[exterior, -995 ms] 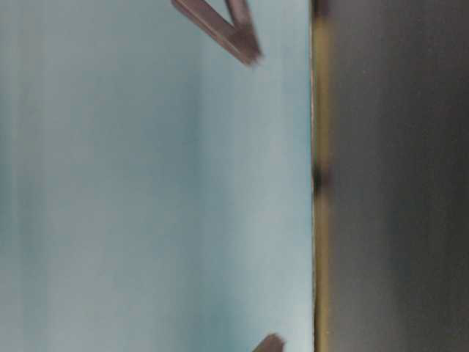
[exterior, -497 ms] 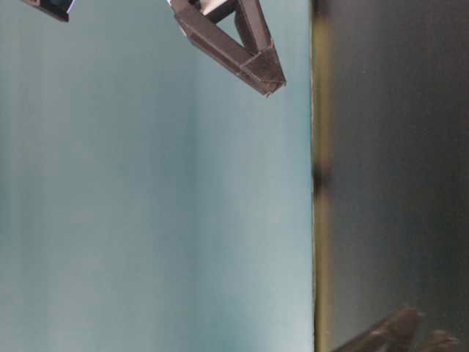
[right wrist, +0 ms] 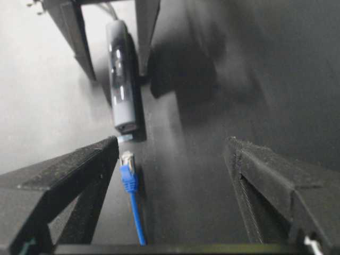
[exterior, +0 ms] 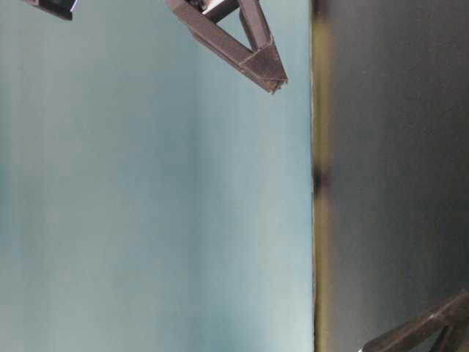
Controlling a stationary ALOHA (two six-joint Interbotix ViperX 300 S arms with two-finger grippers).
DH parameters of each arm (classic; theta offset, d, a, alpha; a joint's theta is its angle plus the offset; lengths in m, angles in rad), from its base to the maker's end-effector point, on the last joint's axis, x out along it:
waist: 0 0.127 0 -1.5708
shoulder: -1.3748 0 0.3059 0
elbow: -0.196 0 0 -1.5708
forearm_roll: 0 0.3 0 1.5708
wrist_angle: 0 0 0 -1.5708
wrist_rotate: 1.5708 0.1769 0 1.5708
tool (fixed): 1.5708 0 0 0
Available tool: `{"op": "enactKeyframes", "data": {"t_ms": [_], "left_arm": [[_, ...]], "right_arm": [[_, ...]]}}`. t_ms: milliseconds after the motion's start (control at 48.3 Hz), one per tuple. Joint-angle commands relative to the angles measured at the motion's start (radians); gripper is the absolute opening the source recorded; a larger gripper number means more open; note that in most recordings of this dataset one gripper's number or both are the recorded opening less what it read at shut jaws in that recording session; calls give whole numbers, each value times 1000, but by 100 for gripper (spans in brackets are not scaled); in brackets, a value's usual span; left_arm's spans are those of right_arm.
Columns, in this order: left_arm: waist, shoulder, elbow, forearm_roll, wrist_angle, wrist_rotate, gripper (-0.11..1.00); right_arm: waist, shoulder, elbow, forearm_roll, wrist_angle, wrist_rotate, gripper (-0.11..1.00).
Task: Insert the LAN cable into the hub.
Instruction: 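Lower the right gripper over the blue LAN cable plug and grasp it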
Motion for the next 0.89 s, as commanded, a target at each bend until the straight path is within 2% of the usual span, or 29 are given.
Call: {"op": "enactKeyframes", "data": {"t_ms": [0, 166, 290, 352, 456, 684, 870], "left_arm": [[3, 26, -21, 3, -11, 2, 65], [-2, 72, -54, 3, -9, 0, 64], [-2, 95, -58, 3, 0, 0, 58], [-3, 101, -57, 3, 11, 3, 51], [-6, 100, -57, 3, 40, 14, 29], [-6, 66, -71, 3, 67, 28, 28], [-6, -28, -106, 3, 210, 28, 28]], "right_arm": [[6, 3, -14, 2, -6, 6, 77], [12, 3, -14, 2, -5, 6, 77], [20, 3, -12, 2, -5, 6, 77], [26, 2, -11, 2, -5, 6, 77], [32, 0, -9, 2, -9, 6, 77], [49, 25, -3, -3, -11, -3, 77], [84, 104, -2, -3, -28, -2, 77]]}}
